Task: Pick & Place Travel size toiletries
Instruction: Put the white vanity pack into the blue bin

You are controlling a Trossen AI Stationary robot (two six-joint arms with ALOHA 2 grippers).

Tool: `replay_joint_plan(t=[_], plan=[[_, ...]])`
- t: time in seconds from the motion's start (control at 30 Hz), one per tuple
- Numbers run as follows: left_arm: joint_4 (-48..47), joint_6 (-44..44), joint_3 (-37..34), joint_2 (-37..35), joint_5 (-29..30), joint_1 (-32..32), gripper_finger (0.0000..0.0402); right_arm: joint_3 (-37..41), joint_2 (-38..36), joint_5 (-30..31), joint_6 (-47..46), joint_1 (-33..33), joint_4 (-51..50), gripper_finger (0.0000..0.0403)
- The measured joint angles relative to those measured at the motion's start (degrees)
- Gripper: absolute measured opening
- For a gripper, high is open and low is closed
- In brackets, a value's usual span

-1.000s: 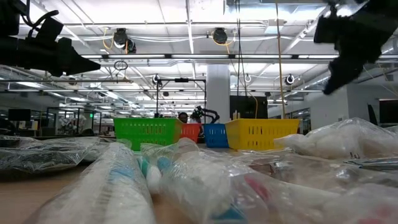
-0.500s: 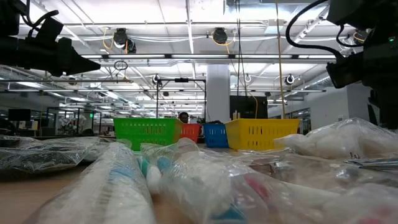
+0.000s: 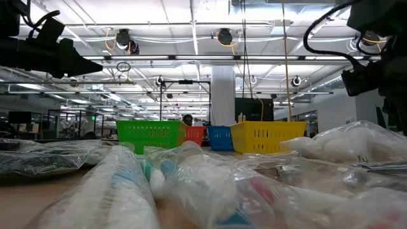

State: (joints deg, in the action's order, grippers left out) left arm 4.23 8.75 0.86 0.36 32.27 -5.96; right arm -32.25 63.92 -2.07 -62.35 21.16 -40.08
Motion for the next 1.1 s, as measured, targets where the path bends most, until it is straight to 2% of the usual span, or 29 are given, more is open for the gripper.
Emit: replay_joint_plan(t=[0.13, 0.53, 1.1], plan=[[0.0, 0.0, 0.0, 0.0, 0.0, 0.0, 0.0001, 2.1, 0.0, -1.1, -0.2, 0.0, 2.9, 0.0263], [0.0, 0.0, 0.0, 0.0, 0.0, 0.0, 0.0001, 2.2, -1.7, -1.5, 0.7, 0.0, 2.4, 0.0254], [0.0, 0.0, 0.0, 0.0, 0.0, 0.0, 0.0001, 2.2, -4.8, -1.2, 2.3, 0.0, 2.6, 0.0101]])
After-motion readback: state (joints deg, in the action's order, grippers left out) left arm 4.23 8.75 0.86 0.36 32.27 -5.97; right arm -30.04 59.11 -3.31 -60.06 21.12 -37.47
